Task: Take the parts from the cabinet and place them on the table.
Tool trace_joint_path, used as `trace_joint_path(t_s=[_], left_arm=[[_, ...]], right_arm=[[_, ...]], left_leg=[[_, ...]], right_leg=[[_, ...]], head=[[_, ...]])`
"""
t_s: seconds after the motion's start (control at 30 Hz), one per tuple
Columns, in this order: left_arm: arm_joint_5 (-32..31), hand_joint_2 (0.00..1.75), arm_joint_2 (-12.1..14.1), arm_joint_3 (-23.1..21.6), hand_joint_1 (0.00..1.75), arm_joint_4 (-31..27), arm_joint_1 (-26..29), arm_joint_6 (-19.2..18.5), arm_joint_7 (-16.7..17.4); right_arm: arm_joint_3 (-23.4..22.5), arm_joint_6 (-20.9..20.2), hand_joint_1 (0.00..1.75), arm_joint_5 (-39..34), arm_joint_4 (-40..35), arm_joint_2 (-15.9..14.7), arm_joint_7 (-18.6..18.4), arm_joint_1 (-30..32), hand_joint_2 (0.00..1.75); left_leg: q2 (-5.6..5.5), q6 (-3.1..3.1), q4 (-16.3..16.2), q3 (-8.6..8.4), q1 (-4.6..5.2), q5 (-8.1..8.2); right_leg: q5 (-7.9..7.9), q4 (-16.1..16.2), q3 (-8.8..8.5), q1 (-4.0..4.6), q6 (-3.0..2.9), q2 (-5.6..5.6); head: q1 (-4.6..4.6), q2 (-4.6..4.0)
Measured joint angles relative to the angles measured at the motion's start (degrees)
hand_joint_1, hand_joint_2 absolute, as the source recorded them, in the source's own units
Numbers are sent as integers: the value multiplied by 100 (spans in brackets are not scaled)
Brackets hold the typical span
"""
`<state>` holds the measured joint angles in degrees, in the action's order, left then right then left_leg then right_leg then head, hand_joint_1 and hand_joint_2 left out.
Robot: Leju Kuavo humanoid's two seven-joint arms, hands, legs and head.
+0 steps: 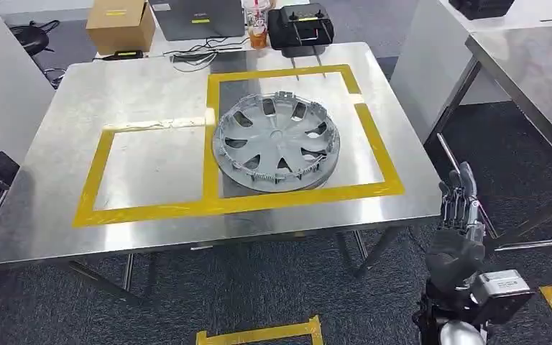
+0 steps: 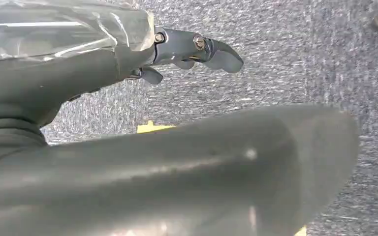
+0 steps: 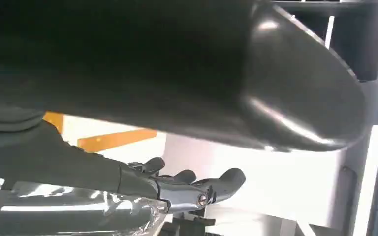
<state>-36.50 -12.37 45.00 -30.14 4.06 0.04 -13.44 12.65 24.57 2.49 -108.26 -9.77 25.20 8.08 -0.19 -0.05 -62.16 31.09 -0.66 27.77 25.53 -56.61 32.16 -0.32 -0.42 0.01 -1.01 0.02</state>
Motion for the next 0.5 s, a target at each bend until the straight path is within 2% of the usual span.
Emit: trace_joint_path(t_s=[0.03,0.07,0.13,0.17,0.2,0.23,0.27,0.3,0.33,0.37,0.4,0.43,0.47,0.5], left_arm=[[0,0,33,0,0,2,-5,-2,-7],[2,0,35,-4,0,13,-2,-4,-15],[7,0,44,-7,0,26,4,-4,-17],[7,0,52,-4,0,28,5,-4,-17],[11,0,50,-4,0,37,2,-7,-24],[26,0,55,-7,0,44,-6,-20,-35],[50,0,61,-7,0,48,-9,-28,-48],[55,0,66,-7,0,61,-2,-48,-59],[61,0,68,-9,0,85,0,-55,-72],[77,0,74,-9,0,116,0,-55,-92],[85,0,83,-11,0,153,0,-55,-111],[90,0,92,-15,0,179,1,-52,-125],[105,0,98,-18,0,212,-1,-50,-151],[112,0,111,-20,0,247,-3,-46,-172]], right_arm=[[-11,2,0,9,-20,9,0,15,0],[-22,4,0,9,-39,11,2,6,0],[-22,4,0,11,-48,20,2,20,0],[-26,4,0,11,-54,28,2,30,0],[-44,9,0,13,-83,26,2,45,0],[-65,17,0,17,-94,31,2,56,0],[-81,20,0,17,-96,28,2,56,0],[-102,31,0,17,-96,31,0,68,0],[-118,39,0,20,-96,33,0,93,0],[-131,53,0,20,-96,33,0,122,0],[-146,59,0,20,-96,35,2,149,0],[-157,79,0,22,-96,35,0,164,0],[-168,98,0,20,-96,37,0,174,0],[-177,107,0,20,-111,37,-2,187,0]], left_leg=[[-7,98,460,-282,28,154],[8,86,528,-325,44,123],[6,127,531,-287,97,88],[11,178,551,-270,104,41],[26,231,670,-242,26,-77],[48,259,701,-211,45,-140],[53,297,700,-135,44,-211],[54,300,698,-51,46,-268],[55,300,693,38,50,-330],[56,295,686,131,50,-395],[57,281,682,216,47,-457],[59,262,673,297,39,-516],[59,237,651,376,26,-564],[57,202,605,459,10,-604]], right_leg=[[-33,0,13,-13,17,-7],[-66,3,27,10,62,-11],[-118,8,39,-24,137,-21],[-164,28,41,-24,169,-19],[-142,-16,70,-12,184,-24],[26,-132,162,-13,170,-9],[324,-452,293,-23,121,-8],[600,-876,439,-34,100,-9],[819,-1324,578,-41,105,-8],[923,-1686,663,-53,150,-8],[878,-1788,622,-74,220,-9],[724,-1615,450,-101,311,-9],[542,-1244,186,-124,394,-10],[401,-704,-180,-148,453,-13]], head=[[9,0],[15,0],[-7,0],[2,0],[7,0],[9,0],[35,0],[42,0],[37,0],[42,0],[39,0],[44,0],[42,0],[44,0]])
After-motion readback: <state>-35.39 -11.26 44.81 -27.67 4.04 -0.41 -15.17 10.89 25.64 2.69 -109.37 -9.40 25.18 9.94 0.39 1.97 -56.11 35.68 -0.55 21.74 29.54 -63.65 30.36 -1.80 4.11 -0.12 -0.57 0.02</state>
